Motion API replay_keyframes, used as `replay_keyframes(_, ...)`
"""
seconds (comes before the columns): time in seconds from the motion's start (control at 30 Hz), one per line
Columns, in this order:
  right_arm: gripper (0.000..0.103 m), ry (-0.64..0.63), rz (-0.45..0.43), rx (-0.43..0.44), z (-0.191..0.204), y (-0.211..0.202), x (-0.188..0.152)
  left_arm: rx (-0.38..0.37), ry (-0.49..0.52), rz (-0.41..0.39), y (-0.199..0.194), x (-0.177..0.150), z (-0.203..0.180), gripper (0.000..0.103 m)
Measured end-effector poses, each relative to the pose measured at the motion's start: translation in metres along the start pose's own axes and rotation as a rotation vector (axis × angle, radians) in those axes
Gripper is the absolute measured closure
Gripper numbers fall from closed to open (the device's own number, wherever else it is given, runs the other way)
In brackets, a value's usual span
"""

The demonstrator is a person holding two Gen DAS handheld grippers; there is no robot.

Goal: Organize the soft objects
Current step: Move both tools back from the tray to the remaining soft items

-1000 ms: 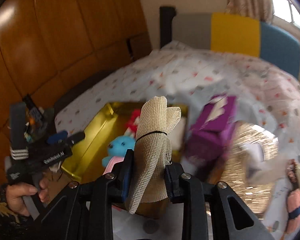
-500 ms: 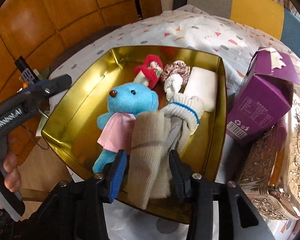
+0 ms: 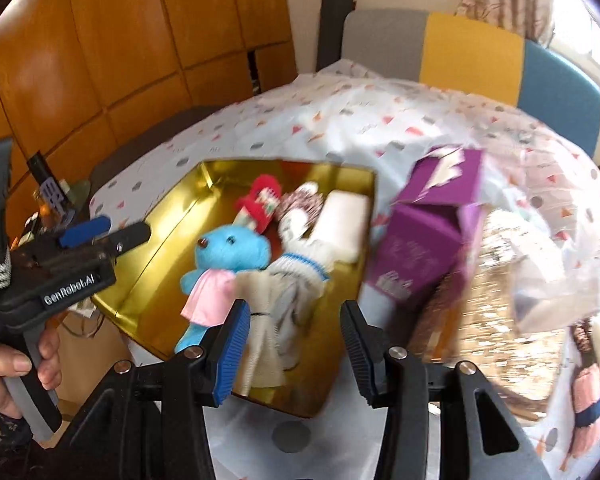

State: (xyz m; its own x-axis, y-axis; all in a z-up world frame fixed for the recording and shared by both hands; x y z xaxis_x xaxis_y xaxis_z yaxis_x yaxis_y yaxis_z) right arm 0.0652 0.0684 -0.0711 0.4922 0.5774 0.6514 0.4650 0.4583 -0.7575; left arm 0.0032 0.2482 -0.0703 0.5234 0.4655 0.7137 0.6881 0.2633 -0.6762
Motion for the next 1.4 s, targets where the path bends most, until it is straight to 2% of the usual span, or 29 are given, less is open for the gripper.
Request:
replay_keyframes(0.27,0.056,0.063,-0.091,-0.131,-0.051,-0.046,0.001,-0.013,0.037,-0.02,-0.008,0.0,-0.01,0.035)
replay_keyframes(0.53,0.056,0.152,-0.082,-0.308,-0.127,-0.084,-0.024,-0.031,0.075,-0.027,-0.014,-0.002,-0.024,0.034)
replay_keyframes(0.73,0.056,0.295,-0.059,-0.504,-0.205,-0.114,-0.064,-0.044,0.106,-0.028,-0.019,-0.005,-0.036,0.034)
replay_keyframes(0.97,0.056,0.549,-0.025,-0.742,-0.3,-0.137,-0.146,-0.079,0.15,-0.045,-0.034,-0.006,-0.055,0.034)
replay_keyframes(1.07,0.056,0.697,-0.037,-0.772,-0.323,-0.144,-0.189,-0.1,0.171,-0.048,-0.041,-0.005,-0.067,0.034)
replay_keyframes(1.13,0.056,0.805,-0.006,-0.753,-0.335,-0.147,-0.212,-0.121,0.181,-0.055,-0.047,-0.004,-0.076,0.034)
replay_keyframes(1.23,0.056,0.911,-0.051,-0.733,-0.342,-0.159,-0.226,-0.154,0.21,-0.063,-0.055,-0.005,-0.092,0.034)
replay_keyframes(1.4,0.056,0.993,-0.043,-0.684,-0.341,-0.157,-0.238,-0.21,0.267,-0.052,-0.062,-0.011,-0.119,0.034)
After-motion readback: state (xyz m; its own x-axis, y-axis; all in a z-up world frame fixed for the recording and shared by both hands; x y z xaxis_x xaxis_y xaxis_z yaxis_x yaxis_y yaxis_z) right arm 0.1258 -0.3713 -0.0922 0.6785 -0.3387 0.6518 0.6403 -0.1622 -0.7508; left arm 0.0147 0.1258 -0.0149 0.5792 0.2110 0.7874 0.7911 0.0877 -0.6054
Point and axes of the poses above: each gripper's, at about its wrist camera, not at the fingertips, and y roughly the way its jaws point, z to its left, x to its top, the point moved 5 cm from there along y, roughly the way its jaws point, and after that the axes turned 12 degrees about -y, right-handed, at the moved point
